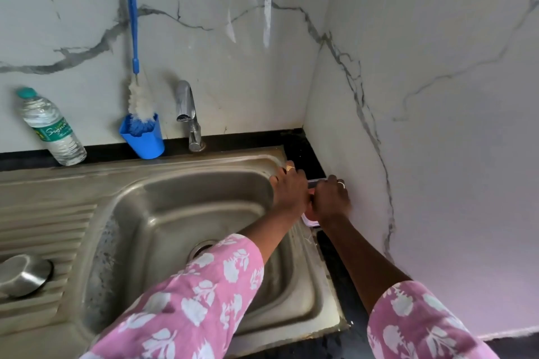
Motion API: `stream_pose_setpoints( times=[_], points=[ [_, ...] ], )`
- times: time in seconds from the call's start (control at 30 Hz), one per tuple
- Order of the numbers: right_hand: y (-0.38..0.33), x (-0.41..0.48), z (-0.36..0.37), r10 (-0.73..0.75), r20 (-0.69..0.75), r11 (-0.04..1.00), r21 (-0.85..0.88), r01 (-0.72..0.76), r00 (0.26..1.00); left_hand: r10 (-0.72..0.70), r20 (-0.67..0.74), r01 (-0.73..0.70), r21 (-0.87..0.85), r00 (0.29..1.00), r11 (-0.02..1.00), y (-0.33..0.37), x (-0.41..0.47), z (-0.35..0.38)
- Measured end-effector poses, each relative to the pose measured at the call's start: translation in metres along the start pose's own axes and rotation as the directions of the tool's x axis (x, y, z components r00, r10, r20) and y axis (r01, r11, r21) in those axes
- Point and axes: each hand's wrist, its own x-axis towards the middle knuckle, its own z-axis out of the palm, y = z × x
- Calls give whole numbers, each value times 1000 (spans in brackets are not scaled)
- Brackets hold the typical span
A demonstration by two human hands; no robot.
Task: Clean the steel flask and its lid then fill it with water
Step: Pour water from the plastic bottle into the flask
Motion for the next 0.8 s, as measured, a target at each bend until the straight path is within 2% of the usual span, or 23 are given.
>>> stream_pose_setpoints(
  times=[0.13,0.23,0.3,0.37,0.57,0.7,0.8],
  points=[
    [-33,-12,-9,-76,-40,997,20,76,996,-15,-87,7,-85,996,996,-27,-16,-11],
    [-68,-24,-11,-150,-74,988,26,153,986,-113,-148,94,-130,983,987,-64,-37,-19],
    [-95,-32,-9,-225,-23,970,87,226,974,-175,-166,152,-143,971,978,-91,-48,-26],
    [-131,-41,-9,-304,-40,943,132,306,952,-245,-184,215,-167,952,962,-128,-57,-38],
    [-254,-55,-24,-486,-143,852,143,504,862,-500,-261,426,-290,826,857,-245,-82,-82],
    [-332,-50,-45,-534,-167,816,155,557,829,-604,-328,461,-418,726,782,-320,-78,-120],
    [-385,-37,-65,-554,-171,802,153,578,815,-703,-280,482,-562,653,672,-367,-65,-146]
  ],
)
